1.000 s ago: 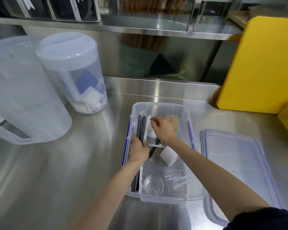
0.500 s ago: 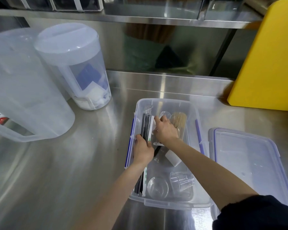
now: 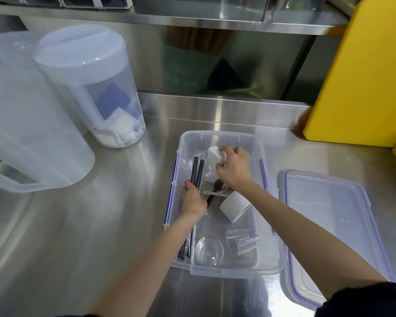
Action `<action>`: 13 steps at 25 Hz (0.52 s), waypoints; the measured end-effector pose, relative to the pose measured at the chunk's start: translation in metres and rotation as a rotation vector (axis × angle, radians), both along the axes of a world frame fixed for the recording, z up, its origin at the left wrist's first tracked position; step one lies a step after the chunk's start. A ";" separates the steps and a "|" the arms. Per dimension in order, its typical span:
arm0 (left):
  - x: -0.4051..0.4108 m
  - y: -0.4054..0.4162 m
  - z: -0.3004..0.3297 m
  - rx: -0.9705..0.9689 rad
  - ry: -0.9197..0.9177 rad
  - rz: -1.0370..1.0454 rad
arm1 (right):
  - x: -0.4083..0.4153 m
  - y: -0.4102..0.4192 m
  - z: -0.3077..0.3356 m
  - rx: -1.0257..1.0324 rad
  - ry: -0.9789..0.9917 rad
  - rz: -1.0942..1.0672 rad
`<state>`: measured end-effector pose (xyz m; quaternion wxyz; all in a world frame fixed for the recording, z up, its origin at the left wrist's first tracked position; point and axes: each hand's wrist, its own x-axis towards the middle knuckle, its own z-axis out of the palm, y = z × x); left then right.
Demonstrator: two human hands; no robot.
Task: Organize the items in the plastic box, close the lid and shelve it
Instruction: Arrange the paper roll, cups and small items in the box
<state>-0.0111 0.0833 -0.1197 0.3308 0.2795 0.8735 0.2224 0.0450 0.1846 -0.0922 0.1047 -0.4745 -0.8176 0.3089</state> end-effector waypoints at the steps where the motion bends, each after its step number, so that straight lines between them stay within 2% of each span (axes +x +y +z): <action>1: 0.001 0.000 -0.002 -0.012 0.014 -0.015 | 0.002 0.000 0.002 -0.017 0.029 -0.020; 8: 0.006 -0.001 -0.012 -0.063 0.110 -0.121 | 0.016 -0.003 0.013 -0.069 0.146 -0.122; 13: 0.011 -0.006 -0.010 -0.141 0.302 -0.275 | 0.026 -0.005 0.020 -0.081 0.182 -0.143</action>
